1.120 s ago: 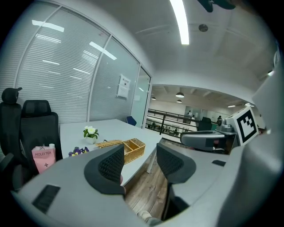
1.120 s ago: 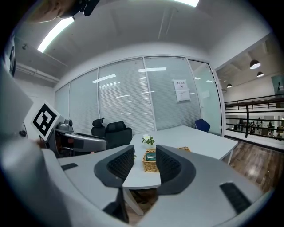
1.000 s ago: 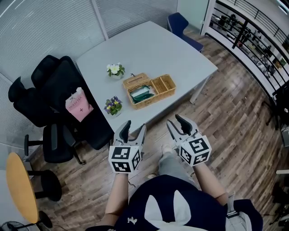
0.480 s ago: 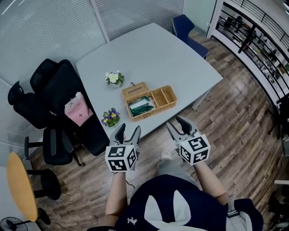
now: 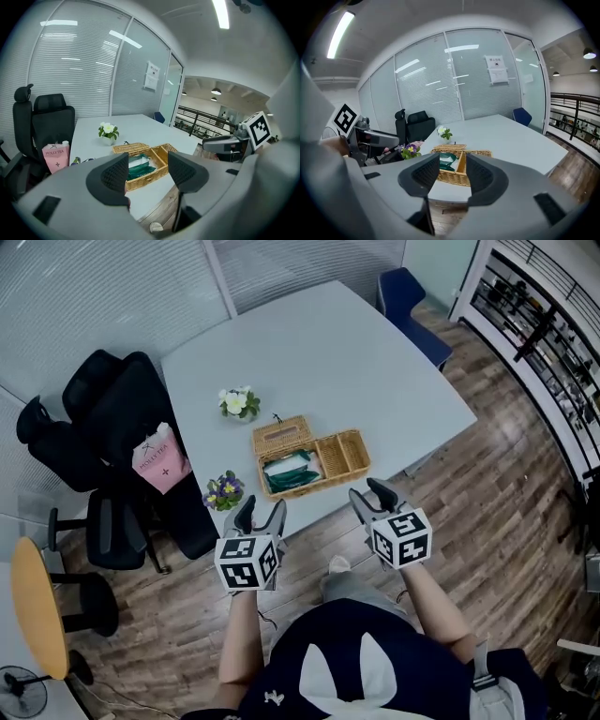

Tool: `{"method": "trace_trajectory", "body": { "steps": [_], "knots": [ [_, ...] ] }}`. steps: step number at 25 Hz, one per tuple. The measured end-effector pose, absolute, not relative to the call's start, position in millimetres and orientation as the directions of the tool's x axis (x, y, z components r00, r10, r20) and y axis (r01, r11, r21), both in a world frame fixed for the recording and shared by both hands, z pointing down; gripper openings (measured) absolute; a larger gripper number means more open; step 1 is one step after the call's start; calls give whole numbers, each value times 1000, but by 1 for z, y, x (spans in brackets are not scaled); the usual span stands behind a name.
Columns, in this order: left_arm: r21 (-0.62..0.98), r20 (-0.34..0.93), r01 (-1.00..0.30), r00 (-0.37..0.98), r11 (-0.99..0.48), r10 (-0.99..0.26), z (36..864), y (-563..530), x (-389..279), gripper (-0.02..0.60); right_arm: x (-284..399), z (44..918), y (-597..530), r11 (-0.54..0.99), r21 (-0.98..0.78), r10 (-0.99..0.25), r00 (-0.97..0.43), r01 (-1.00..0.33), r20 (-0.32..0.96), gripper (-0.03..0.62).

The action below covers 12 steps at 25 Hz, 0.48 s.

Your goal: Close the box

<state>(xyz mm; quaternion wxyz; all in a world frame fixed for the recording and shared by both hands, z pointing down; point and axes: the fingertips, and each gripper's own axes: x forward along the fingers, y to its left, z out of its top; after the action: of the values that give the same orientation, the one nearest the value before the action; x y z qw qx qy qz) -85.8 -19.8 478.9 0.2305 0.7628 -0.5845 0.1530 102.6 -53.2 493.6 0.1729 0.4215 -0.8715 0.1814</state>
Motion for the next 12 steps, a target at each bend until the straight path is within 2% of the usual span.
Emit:
{"method": "trace_trajectory", "body": {
  "steps": [12],
  "knots": [
    [159, 580, -980, 193, -122, -791, 502, -58, -96, 253, 103, 558, -97, 657, -155, -538, -603, -738, 589, 181]
  ]
}}
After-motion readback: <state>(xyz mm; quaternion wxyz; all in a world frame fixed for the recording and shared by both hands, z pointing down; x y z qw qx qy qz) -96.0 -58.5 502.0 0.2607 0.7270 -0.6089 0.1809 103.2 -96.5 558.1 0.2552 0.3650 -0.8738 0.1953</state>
